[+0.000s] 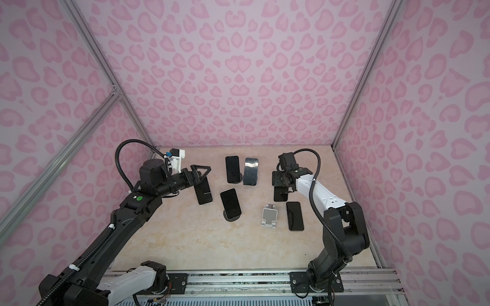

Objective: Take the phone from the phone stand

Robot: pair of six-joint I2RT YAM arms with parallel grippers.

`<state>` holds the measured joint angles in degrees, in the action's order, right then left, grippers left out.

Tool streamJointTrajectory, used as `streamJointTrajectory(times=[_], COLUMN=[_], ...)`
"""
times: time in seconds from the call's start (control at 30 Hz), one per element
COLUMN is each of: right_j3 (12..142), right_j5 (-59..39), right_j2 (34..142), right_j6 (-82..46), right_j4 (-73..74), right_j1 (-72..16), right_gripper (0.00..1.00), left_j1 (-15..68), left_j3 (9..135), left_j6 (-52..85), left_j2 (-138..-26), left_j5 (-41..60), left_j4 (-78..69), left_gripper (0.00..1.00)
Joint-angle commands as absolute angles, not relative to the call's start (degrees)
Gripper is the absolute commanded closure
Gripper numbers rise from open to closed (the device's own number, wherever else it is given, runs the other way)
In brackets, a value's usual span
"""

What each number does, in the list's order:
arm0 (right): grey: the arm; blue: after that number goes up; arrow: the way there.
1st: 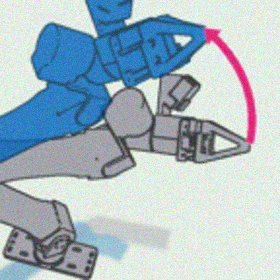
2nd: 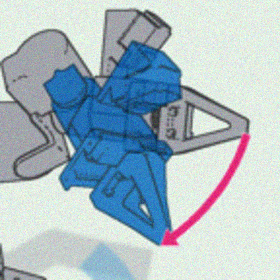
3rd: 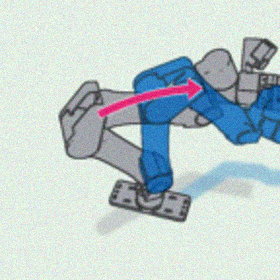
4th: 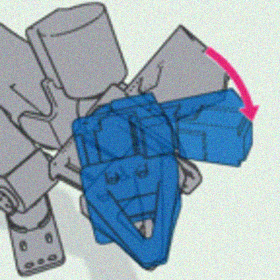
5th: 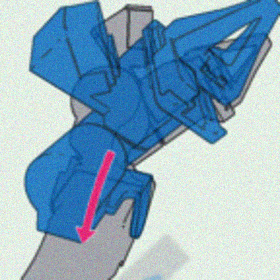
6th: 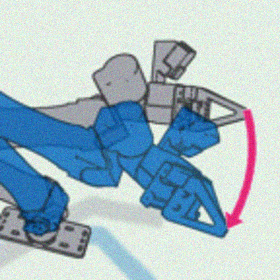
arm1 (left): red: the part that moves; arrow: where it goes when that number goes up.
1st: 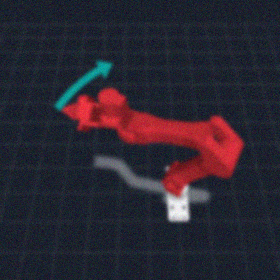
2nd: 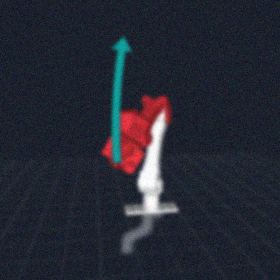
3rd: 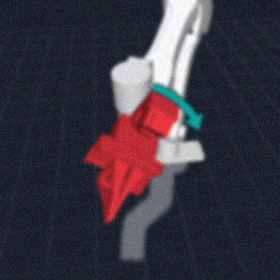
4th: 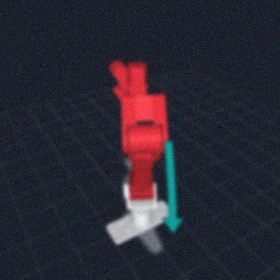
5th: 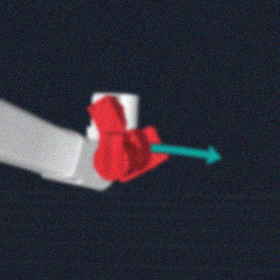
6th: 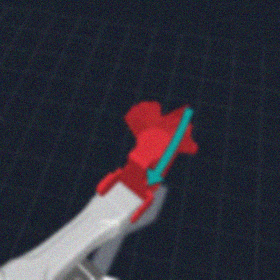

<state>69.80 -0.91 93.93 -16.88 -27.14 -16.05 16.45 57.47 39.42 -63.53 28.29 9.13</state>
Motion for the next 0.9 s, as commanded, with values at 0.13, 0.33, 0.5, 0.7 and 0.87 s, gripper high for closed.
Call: streamJointTrajectory(times=[0.13, 0.33, 0.5, 0.7, 0.87], right_j3=[74.79, 75.72, 77.49, 81.13, 84.28], right_j5=[-2.55, -4.73, -4.96, -5.54, -5.11], right_j2=[98.06, 101.08, 103.64, 107.90, 111.77], right_j6=[-14.77, -14.56, -14.48, -14.28, -14.32], right_j4=[-28.76, -28.10, -28.05, -28.83, -29.51], right_j1=[-14.82, -13.54, -13.11, -12.74, -12.70], right_gripper=[0.55, 0.55, 0.55, 0.56, 0.57], left_j1=[16.27, 16.27, 16.26, 16.13, 15.92], left_j3=[58.06, 57.96, 58.00, 58.01, 58.06], left_j6=[39.13, 39.02, 39.00, 39.02, 39.20], left_j2=[-63.63, -63.45, -63.72, -63.90, -64.25], left_j5=[28.50, 28.48, 28.50, 28.47, 28.70], left_j4=[7.68, 7.58, 7.60, 7.66, 7.67], left_gripper=[0.13, 0.13, 0.13, 0.13, 0.13])
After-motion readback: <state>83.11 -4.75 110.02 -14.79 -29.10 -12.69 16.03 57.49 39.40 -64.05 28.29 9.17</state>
